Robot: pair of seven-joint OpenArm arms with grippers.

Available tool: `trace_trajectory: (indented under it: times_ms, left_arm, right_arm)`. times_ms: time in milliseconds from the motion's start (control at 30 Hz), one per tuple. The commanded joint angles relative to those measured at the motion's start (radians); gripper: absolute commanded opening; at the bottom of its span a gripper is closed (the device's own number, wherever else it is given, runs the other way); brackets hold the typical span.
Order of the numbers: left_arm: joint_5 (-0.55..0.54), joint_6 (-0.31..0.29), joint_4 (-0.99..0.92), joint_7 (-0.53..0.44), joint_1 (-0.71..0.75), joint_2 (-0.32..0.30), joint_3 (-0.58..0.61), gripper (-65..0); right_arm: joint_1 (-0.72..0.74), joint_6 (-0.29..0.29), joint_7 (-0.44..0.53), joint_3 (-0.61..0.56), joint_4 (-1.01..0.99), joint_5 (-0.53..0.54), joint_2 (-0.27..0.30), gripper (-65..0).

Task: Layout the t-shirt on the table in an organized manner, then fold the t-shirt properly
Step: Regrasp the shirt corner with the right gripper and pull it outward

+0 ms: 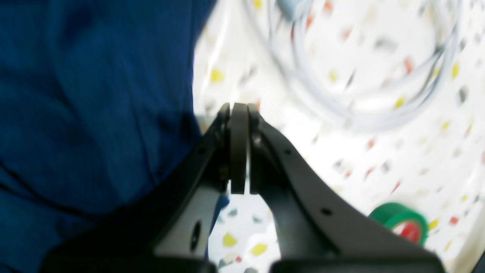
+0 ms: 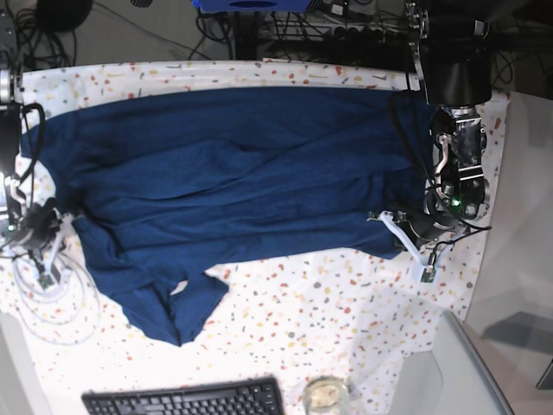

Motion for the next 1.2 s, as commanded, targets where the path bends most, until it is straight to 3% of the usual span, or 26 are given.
trace_trajectory:
  times_ms: [0, 133, 200, 300, 333, 400, 600, 733, 800, 1100, 1167]
  left_arm:
    - [-0.007, -0.003, 0.016, -0.019, -0.021, -0.007, -0.002, -65.0]
    - [-0.007, -0.003, 0.016, -0.019, -0.021, -0.007, -0.002, -65.0]
    - [-0.007, -0.003, 0.016, -0.019, -0.021, -0.009, -0.002, -65.0]
    - [-0.007, -0.003, 0.016, -0.019, -0.021, -0.009, -0.002, -65.0]
    - [-0.007, -0.003, 0.016, -0.019, -0.021, -0.009, -0.002, -65.0]
    - [-0.007, -0.003, 0.016, -0.019, -0.021, -0.010, -0.002, -65.0]
    - [-0.007, -0.003, 0.016, -0.020, -0.021, -0.012, -0.002, -65.0]
    - [-0.007, -0.003, 0.016, -0.020, -0.021, -0.012, -0.002, -65.0]
    - [-0.007, -0.003, 0.016, -0.020, -0.021, -0.012, -0.002, -65.0]
    - [-0.007, -0.003, 0.016, -0.020, -0.021, -0.012, -0.002, -65.0]
    - [-0.007, -0.003, 0.016, -0.019, -0.021, -0.012, -0.002, -65.0]
  right_arm:
    - [0.042, -0.008, 0.022, 0.011, 0.038, 0.013, 0.020, -62.9]
    - [0.059, -0.004, 0.013, 0.062, 0.092, 0.015, -0.019, -57.9]
    - [0.100, -0.004, 0.013, 0.085, 0.057, 0.009, -0.057, -44.9]
    - [0.152, -0.002, 0.028, 0.086, -0.057, 0.009, -0.069, -24.0]
    - [0.169, -0.002, 0.043, 0.086, -0.092, 0.009, -0.080, -19.8]
    - [0.195, -0.001, 0.111, 0.085, -0.170, 0.007, -0.097, -17.9]
    - [0.257, -0.008, 0.224, 0.020, -0.387, 0.007, -0.100, -19.1]
    - [0.245, -0.008, 0.264, -0.036, -0.407, 0.007, -0.101, -20.9]
    - [0.245, -0.008, 0.263, -0.041, -0.407, 0.009, -0.101, -26.3]
    - [0.251, -0.008, 0.263, -0.046, -0.407, 0.009, -0.098, -62.7]
    - [0.252, -0.008, 0.267, -0.047, -0.402, 0.009, -0.095, -65.0]
